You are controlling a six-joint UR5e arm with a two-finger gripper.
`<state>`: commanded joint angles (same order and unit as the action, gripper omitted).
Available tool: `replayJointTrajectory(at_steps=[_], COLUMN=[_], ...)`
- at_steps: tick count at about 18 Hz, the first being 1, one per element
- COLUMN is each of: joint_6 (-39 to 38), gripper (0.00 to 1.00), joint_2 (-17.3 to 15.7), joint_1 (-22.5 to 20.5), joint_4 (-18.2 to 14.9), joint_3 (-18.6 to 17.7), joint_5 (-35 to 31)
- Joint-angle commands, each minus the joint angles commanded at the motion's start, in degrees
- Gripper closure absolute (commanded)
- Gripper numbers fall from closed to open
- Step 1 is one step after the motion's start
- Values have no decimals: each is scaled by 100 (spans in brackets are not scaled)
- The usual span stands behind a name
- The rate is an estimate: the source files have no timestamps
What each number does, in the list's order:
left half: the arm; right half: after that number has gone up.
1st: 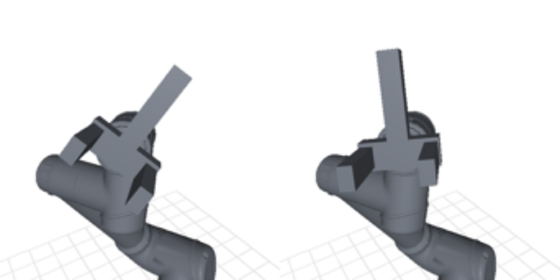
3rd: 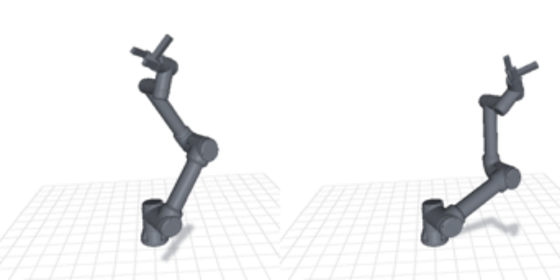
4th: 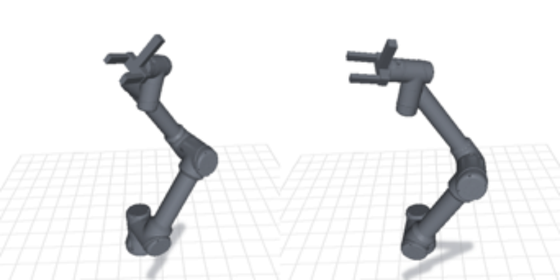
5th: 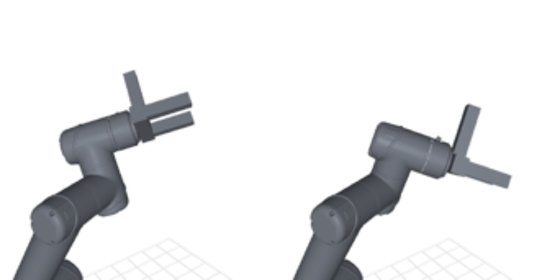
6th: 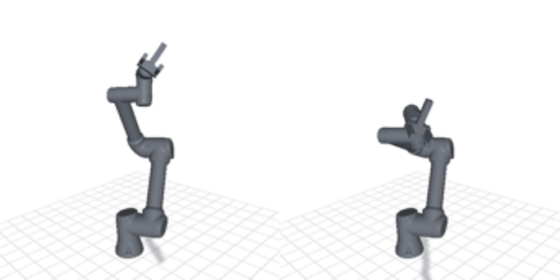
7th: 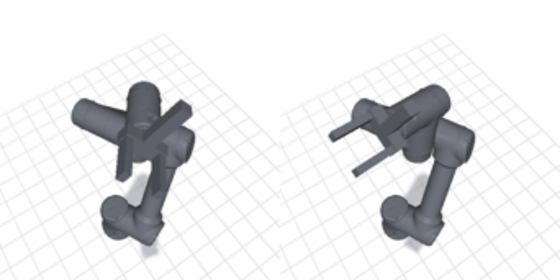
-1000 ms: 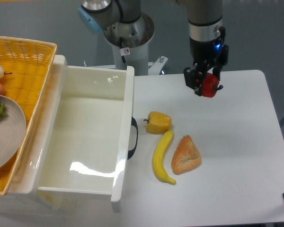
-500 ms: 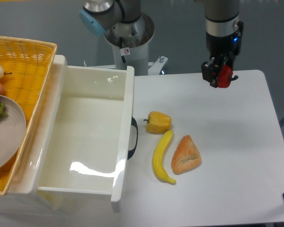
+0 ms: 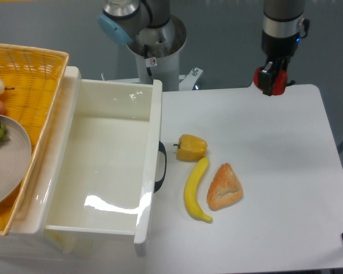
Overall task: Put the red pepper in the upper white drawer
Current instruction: 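Carry the red pepper up and away past the yellow pepper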
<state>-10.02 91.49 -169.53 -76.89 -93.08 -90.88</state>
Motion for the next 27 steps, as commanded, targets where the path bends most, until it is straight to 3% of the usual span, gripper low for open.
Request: replayJointTrajectory(at_steps=[5,8,17,21,27], joint_6=[26,62,70,70,62], gripper=[45,45,45,45,45], joint_2=[-53,-35,88,263,439], joint_1=[-686,-862,-134,209,438], joint_4=[-45,-45,43,595,895], joint_3=[53,53,-26,-34,-26], joint_5=[-9,0,316,509,545])
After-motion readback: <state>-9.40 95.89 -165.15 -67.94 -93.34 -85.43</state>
